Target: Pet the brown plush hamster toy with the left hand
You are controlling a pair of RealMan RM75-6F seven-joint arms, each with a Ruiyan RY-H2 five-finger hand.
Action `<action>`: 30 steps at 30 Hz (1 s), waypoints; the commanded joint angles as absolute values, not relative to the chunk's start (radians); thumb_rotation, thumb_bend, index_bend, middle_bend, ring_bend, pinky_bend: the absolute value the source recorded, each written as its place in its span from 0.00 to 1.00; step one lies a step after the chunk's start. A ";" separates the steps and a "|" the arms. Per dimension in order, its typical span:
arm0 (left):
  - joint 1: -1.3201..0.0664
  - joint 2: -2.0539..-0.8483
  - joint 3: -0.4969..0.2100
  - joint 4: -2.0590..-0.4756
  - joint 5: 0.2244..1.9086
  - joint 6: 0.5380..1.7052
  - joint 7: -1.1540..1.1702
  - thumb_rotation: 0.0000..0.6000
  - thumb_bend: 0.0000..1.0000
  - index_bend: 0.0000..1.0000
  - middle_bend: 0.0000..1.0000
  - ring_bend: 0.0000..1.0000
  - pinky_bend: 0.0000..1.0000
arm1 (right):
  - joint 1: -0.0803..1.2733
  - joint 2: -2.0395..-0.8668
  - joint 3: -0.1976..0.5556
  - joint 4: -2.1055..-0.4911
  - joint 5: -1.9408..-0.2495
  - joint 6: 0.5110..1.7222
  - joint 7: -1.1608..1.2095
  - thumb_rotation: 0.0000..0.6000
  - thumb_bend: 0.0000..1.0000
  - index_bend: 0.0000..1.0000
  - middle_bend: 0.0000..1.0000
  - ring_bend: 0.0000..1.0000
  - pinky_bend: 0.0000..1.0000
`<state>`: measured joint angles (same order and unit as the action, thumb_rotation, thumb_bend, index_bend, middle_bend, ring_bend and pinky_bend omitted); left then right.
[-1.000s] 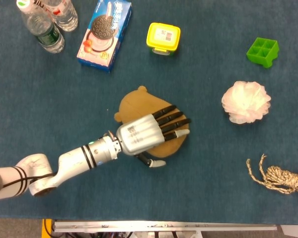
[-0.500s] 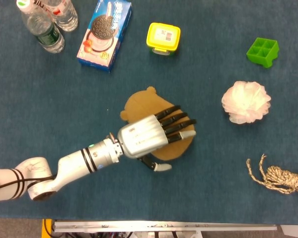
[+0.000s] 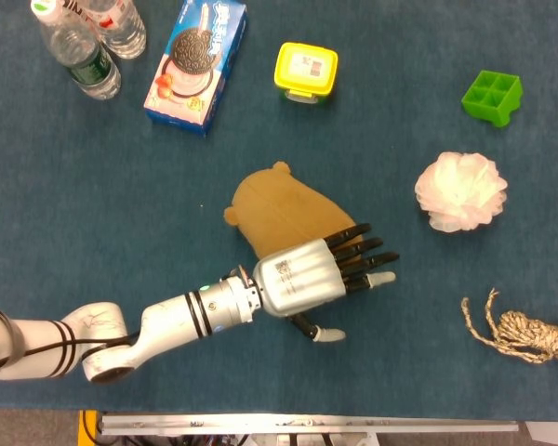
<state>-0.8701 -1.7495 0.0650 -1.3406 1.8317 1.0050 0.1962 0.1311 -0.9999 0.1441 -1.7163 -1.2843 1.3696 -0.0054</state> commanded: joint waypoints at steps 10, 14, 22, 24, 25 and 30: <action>-0.856 -1.761 0.079 -1.270 1.793 0.986 0.200 0.35 0.23 0.09 0.00 0.00 0.00 | 0.134 -1.002 0.146 -1.719 -1.285 1.366 -0.007 1.00 0.00 0.32 0.30 0.19 0.18; -0.846 -1.748 0.076 -1.253 1.777 1.000 0.183 0.35 0.23 0.09 0.00 0.00 0.00 | 0.136 -1.005 0.147 -1.720 -1.285 1.364 -0.012 1.00 0.00 0.32 0.30 0.19 0.18; -0.825 -1.712 0.060 -1.238 1.742 1.026 0.166 0.35 0.23 0.09 0.00 0.00 0.00 | 0.138 -1.009 0.146 -1.723 -1.287 1.364 -0.015 1.00 0.00 0.32 0.30 0.19 0.18; -0.820 -1.701 0.054 -1.241 1.733 1.033 0.162 0.35 0.23 0.09 0.00 0.00 0.00 | 0.138 -1.008 0.147 -1.725 -1.289 1.366 -0.015 1.00 0.00 0.32 0.30 0.19 0.18; -0.818 -1.696 0.052 -1.242 1.730 1.036 0.160 0.35 0.23 0.09 0.00 0.00 0.00 | 0.137 -1.008 0.147 -1.726 -1.290 1.367 -0.015 1.00 0.00 0.32 0.30 0.19 0.18; -0.804 -1.665 0.046 -1.261 1.713 1.053 0.155 0.35 0.23 0.09 0.00 0.00 0.00 | 0.133 -1.005 0.147 -1.727 -1.294 1.375 -0.011 1.00 0.00 0.32 0.30 0.19 0.18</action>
<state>-0.8072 -1.6696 0.0463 -1.2556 1.7155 1.0493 0.1573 0.1336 -1.0053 0.1468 -1.7270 -1.2942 1.3750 -0.0116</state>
